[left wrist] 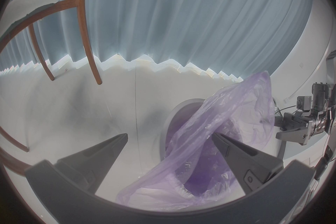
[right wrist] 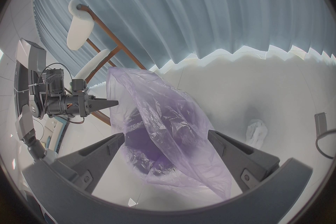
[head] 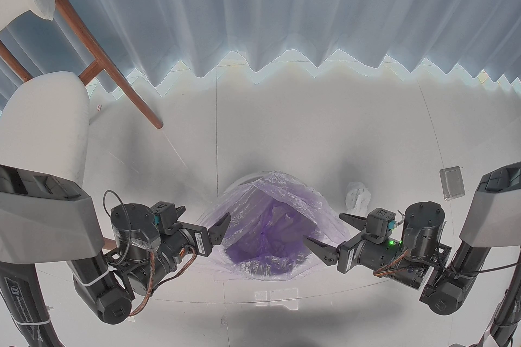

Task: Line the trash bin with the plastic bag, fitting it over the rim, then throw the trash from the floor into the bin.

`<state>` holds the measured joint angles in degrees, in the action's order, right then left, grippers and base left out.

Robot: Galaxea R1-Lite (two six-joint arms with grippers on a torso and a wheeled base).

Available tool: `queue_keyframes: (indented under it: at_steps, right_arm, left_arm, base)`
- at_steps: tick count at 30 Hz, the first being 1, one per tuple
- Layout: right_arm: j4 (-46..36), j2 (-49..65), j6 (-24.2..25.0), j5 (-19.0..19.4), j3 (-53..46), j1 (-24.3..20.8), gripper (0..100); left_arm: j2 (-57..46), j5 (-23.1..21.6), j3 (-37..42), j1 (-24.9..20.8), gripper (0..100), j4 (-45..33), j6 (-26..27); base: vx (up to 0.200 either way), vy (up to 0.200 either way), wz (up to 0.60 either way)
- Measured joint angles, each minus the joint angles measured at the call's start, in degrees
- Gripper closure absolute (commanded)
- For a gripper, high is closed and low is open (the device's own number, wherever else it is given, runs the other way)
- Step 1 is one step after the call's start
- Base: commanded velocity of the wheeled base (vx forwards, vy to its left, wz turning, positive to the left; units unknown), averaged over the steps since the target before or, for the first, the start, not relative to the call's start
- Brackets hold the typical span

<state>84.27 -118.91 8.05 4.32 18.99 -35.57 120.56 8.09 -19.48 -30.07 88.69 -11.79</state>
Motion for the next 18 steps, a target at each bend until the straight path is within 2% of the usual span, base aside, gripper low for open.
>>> queue_keyframes:
  at_steps: [1,2,4,5,12,14,18]
  right_arm:
    - [0.5,-0.4,0.0,0.0,0.1,0.0,0]
    - [0.8,-0.7,0.0,-0.1,0.2,0.0,0]
    - [1.7,-1.3,0.1,-0.1,0.2,0.0,0]
    - [1.9,-1.7,0.1,-0.1,0.2,0.0,100]
    - [2.6,-2.8,1.5,-0.2,1.4,0.9,100]
    - [2.7,-2.9,3.6,-0.3,2.1,1.8,100]
    - [2.8,-3.0,9.9,-0.3,3.6,3.4,100]
  left_arm:
    - [0.4,0.0,-0.4,0.0,0,0.0,0.0]
    - [0.7,0.0,-0.7,0.0,100,0.0,0.0]
    - [1.3,0.0,-1.3,0.0,100,0.0,-0.1]
    - [1.6,0.0,-1.6,-0.1,100,0.0,-0.1]
    - [2.7,-0.1,-2.2,-0.2,100,0.0,-0.5]
    - [2.8,-0.6,-2.2,-0.1,100,0.0,-0.9]
    - [2.8,-4.6,-2.7,0.3,100,0.0,-3.1]
  base:
    - [0.000,0.000,0.00]
    - [0.000,0.000,0.00]
    - [0.000,0.000,0.00]
    - [0.000,0.000,0.00]
    - [0.000,0.000,0.00]
    - [0.000,0.000,0.00]
    - [0.000,0.000,0.00]
